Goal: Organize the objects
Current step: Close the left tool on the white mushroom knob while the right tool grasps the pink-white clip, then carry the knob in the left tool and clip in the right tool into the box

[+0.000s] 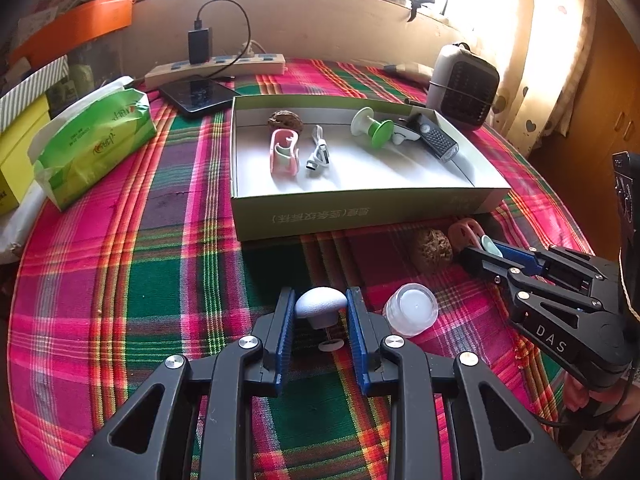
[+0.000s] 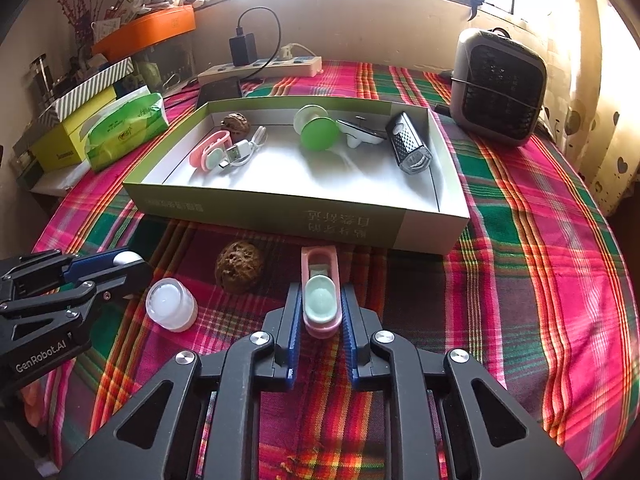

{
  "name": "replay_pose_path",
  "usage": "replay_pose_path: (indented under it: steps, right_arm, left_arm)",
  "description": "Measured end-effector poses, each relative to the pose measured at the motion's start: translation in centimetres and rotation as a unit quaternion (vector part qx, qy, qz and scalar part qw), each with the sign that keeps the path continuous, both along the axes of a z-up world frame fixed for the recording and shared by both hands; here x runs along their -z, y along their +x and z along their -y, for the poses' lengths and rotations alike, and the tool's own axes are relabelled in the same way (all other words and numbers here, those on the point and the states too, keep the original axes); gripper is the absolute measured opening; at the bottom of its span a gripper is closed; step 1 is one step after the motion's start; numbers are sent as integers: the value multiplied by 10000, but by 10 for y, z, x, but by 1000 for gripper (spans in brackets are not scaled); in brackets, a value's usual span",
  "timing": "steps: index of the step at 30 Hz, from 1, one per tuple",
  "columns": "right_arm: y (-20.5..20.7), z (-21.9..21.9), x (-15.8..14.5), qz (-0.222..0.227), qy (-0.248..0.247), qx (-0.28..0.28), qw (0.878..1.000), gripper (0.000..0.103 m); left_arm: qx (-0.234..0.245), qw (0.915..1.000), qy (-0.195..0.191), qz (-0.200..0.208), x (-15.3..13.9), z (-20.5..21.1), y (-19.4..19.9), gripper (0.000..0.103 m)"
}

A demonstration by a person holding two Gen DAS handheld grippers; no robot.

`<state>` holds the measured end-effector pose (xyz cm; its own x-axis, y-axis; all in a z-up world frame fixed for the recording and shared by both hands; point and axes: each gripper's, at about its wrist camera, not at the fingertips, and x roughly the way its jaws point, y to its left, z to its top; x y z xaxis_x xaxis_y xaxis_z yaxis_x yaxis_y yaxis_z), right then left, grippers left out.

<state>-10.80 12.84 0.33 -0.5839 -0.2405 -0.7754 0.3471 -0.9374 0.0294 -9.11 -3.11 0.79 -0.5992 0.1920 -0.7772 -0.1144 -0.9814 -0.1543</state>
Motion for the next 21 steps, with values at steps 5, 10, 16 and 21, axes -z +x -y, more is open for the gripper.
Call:
replay_pose_path:
  steps: [5,10,16,21]
  right_arm:
    - [1,0,0,4,-35,-35,10000,19]
    - [2,-1,-2,-13,-120,-60,9999,19]
    - [4,-1,-3,23,-214,-100,9997,19]
    - [5,0,-1,63,-199,-117,9997,19]
  left_arm:
    - [-6,10000,-10,-22,-1,0,0,24]
    - [-15,10000,-25,-55,-4,0,2,24]
    - [-20,10000,-31,-71,-6,-1,4,24]
    - [-26,10000,-52,-33,-4,-2,3,24]
